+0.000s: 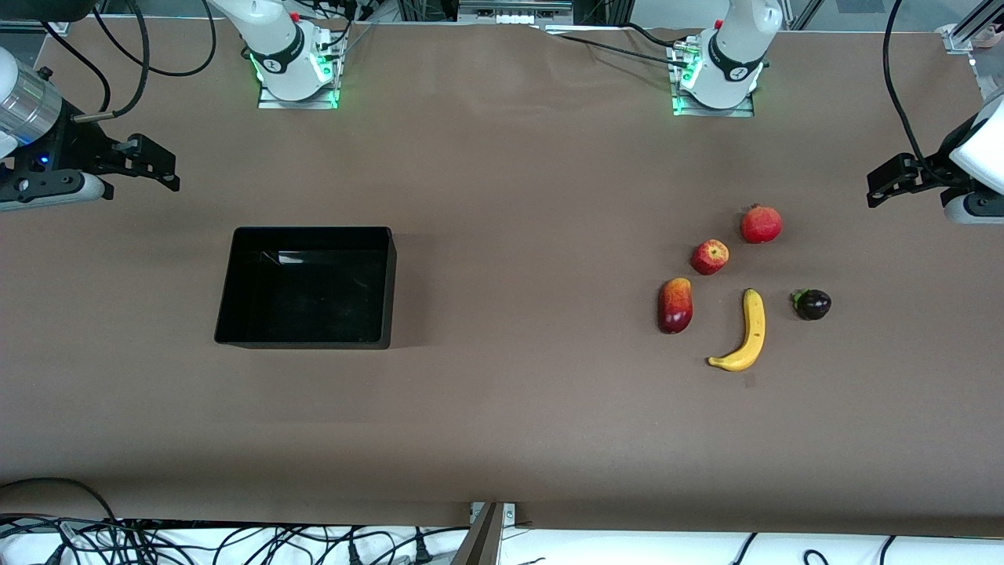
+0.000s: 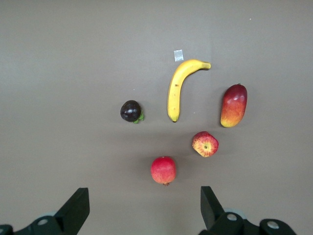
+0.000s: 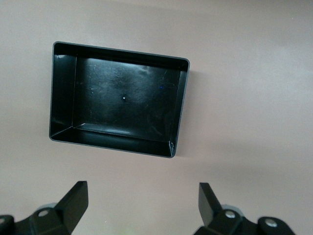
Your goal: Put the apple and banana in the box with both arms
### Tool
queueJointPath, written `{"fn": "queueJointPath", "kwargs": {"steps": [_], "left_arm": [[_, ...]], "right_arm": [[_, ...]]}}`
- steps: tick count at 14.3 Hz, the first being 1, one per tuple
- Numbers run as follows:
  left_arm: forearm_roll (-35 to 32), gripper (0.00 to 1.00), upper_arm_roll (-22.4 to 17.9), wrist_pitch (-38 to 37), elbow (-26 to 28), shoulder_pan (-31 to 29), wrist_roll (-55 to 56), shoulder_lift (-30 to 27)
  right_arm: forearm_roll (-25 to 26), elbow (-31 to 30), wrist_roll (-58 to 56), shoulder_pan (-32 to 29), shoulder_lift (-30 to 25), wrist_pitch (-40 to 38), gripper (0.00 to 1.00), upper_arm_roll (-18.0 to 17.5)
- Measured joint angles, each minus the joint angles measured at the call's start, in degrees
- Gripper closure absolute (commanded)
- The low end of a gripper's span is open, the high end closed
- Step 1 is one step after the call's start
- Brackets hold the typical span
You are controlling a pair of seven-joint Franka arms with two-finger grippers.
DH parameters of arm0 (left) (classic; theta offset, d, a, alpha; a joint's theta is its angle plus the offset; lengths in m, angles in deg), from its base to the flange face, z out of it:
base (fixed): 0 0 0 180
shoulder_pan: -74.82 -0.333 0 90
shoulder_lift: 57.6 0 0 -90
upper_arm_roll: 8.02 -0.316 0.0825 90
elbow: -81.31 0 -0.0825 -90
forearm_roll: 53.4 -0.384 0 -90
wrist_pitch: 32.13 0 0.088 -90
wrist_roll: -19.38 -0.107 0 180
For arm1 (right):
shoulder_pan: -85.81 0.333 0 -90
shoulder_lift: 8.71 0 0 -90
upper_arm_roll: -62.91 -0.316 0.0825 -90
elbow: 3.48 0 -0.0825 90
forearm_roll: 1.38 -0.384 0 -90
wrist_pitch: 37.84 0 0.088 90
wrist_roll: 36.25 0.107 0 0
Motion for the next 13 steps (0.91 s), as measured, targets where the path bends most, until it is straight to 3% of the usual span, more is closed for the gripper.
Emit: {"fn": "queueJointPath", "kwargs": {"steps": [9, 13], "left_arm": [[0.0, 0.0, 0.0, -0.1, -0.4, 0.0, 0.0, 0.3], [0.0, 0.0, 0.0, -0.1, -0.5, 0.0, 0.0, 0.4]], "right_arm": [[2.1, -1.0, 0.9, 0.0, 1.5, 0.4, 0.0, -0.2], [2.4, -9.4, 4.2, -0.4, 6.7, 12.9, 0.0, -0.2]]}}
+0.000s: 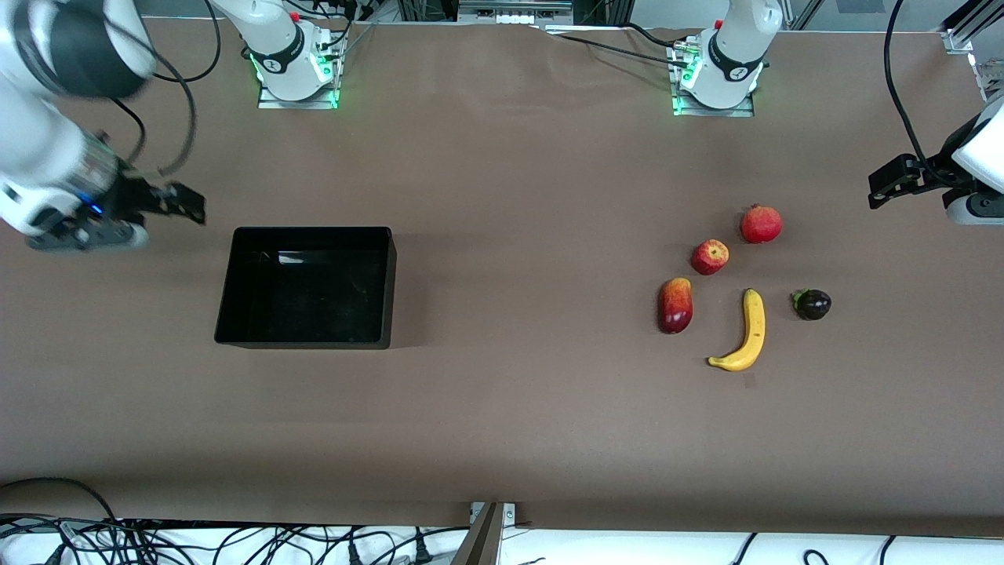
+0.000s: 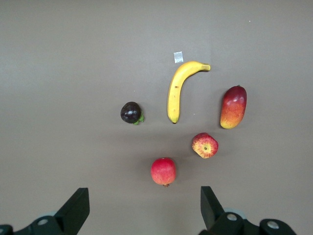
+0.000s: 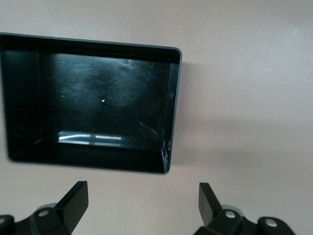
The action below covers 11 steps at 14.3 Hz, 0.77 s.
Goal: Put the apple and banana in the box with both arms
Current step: 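Reach the right gripper to the black box rim and grip it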
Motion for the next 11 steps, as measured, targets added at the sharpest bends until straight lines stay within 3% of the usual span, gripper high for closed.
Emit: {"fn": "queueJointPath", "kwargs": {"steps": [3, 8, 9, 11], "left_arm": [[0.0, 0.0, 0.0, 0.0, 0.0, 0.0, 0.0, 0.0], [0.0, 0.0, 0.0, -0.5, -0.2, 0.0, 0.0, 0.2], [0.0, 0.0, 0.0, -0.6, -0.2, 0.0, 0.0, 0.2], [0.0, 0.0, 0.0, -0.7, -0.3, 0.0, 0.0, 0.2]], "right_arm": [[0.0, -5.0, 1.7, -0.3, 6.0, 10.3, 0.0, 0.4], [0.0, -6.8, 2.1, -0.7, 14.7, 20.3, 0.0, 1.8], [0.0, -7.9, 2.1, -0.8, 15.5, 22.9, 0.02, 2.1], [0.0, -11.4, 2.2, -0.9, 16.8, 28.8, 0.21, 2.4]]}}
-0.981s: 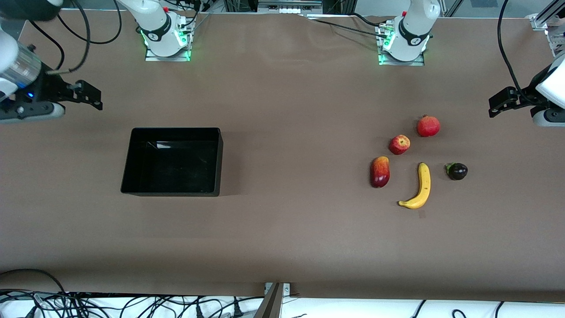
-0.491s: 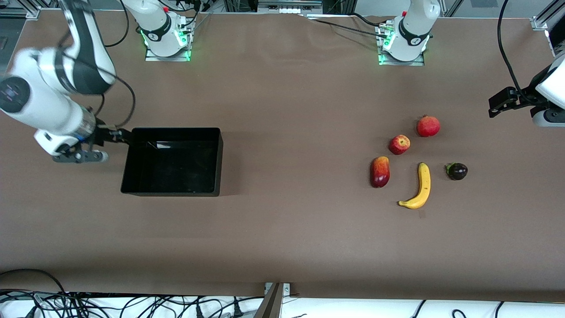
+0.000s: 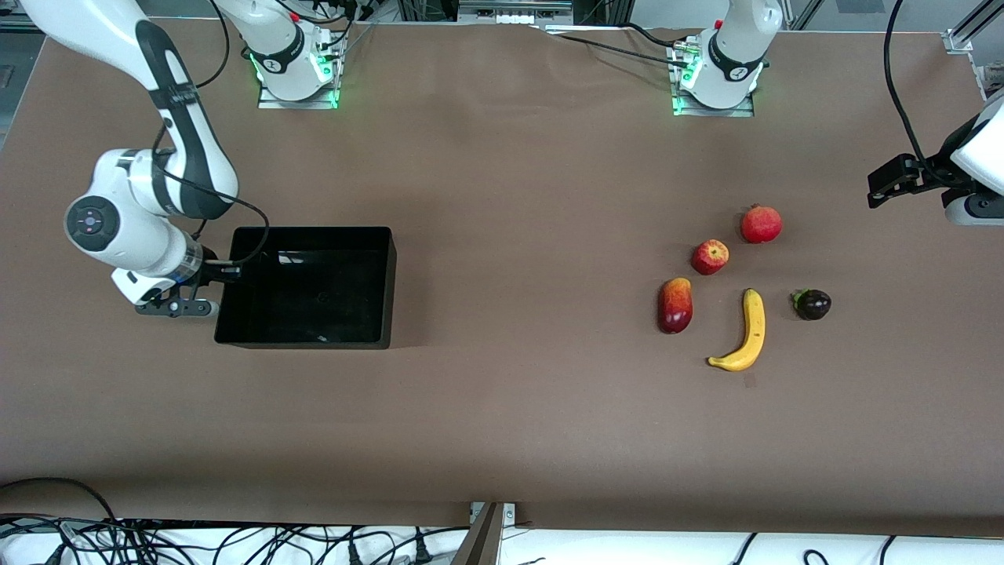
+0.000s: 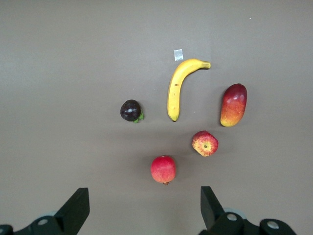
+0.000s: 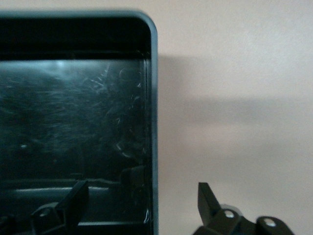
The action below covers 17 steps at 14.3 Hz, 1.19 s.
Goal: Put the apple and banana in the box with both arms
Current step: 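Reach the right gripper to the black box rim and grip it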
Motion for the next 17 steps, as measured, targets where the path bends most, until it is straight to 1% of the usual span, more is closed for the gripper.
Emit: {"fn": "queueJointPath", "kwargs": {"steps": [1, 3, 4, 9, 11, 14, 17], "left_arm": [[0.0, 0.0, 0.0, 0.0, 0.0, 0.0, 0.0, 0.0], [0.0, 0.0, 0.0, -0.1, 0.0, 0.0, 0.0, 0.0], [0.0, 0.0, 0.0, -0.1, 0.0, 0.0, 0.0, 0.1], [0.0, 0.0, 0.0, -0.1, -0.1, 0.0, 0.0, 0.1], [0.0, 0.0, 0.0, -0.2, -0.1, 0.0, 0.0, 0.1], [0.0, 0.0, 0.0, -0.2, -0.1, 0.0, 0.0, 0.1], [0.0, 0.0, 0.0, -0.3, -0.1, 0.0, 0.0, 0.1]], "right_arm": [[0.0, -1.5, 0.1, 0.0, 0.5, 1.8, 0.39, 0.0], [0.0, -2.6, 0.3, 0.0, 1.0, 3.0, 0.89, 0.0], [0.0, -2.6, 0.3, 0.0, 1.0, 3.1, 1.0, 0.0], [-0.1, -2.1, 0.2, -0.1, 0.7, 3.1, 1.0, 0.0], [-0.1, -1.3, -0.2, -0.1, 0.2, 2.7, 1.0, -0.6], [-0.1, 3.0, -0.1, 0.0, -0.9, -2.6, 1.0, -3.1], [-0.6, 8.5, 0.6, 0.6, -1.6, -8.5, 1.0, -6.6]]}}
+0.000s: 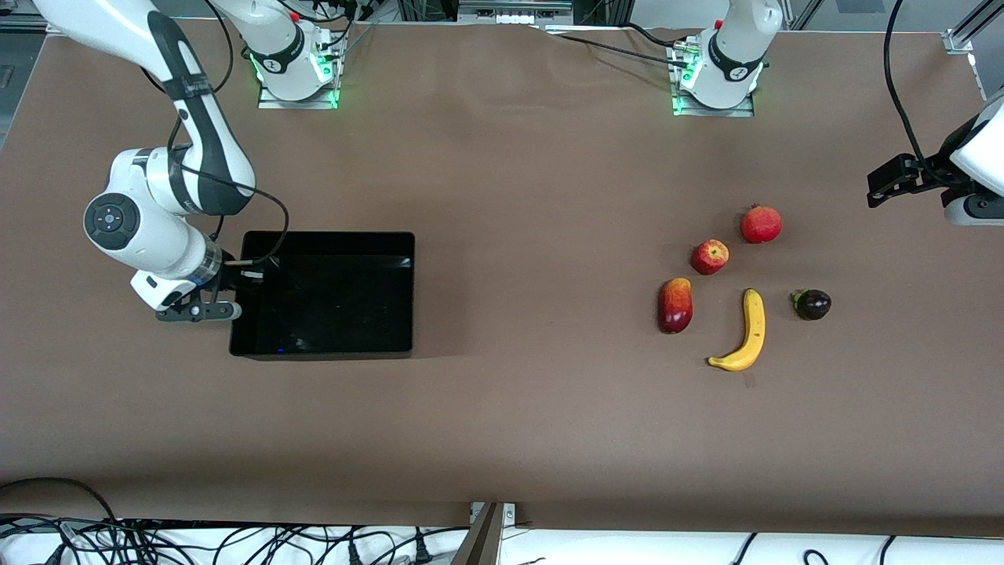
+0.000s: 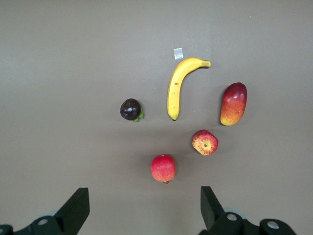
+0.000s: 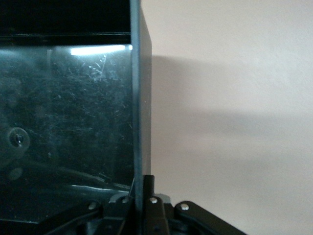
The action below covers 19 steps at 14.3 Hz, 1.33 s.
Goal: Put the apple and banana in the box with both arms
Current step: 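Reach the right gripper to the black box rim and grip it, then slide the black box with the right gripper toward the fruit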
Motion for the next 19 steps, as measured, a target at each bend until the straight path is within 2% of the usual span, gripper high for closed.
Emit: {"fn": "queueJointPath", "kwargs": {"steps": [3, 7, 13, 16, 19], "left_arm": [[0.0, 0.0, 0.0, 0.0, 0.0, 0.0, 0.0, 0.0], [0.0, 0.0, 0.0, -0.1, -0.1, 0.0, 0.0, 0.0], [0.0, 0.0, 0.0, -0.1, -0.1, 0.0, 0.0, 0.1], [0.0, 0.0, 0.0, -0.1, -0.1, 0.0, 0.0, 0.1], [0.0, 0.0, 0.0, -0.3, -0.1, 0.0, 0.0, 0.1]], "right_arm": [[-4.4, 6.1, 3.6, 5.1, 0.1, -5.6, 1.0, -1.2], [-6.3, 11.8, 17.3, 16.5, 3.8, -7.8, 1.0, -1.7], [-7.3, 21.1, 38.8, 32.9, 16.1, -3.3, 1.0, -1.9], [-7.3, 24.6, 43.5, 36.9, 20.1, 0.4, 1.0, -1.8], [-7.3, 25.3, 44.0, 39.0, 22.0, 2.8, 1.0, -1.8]]}}
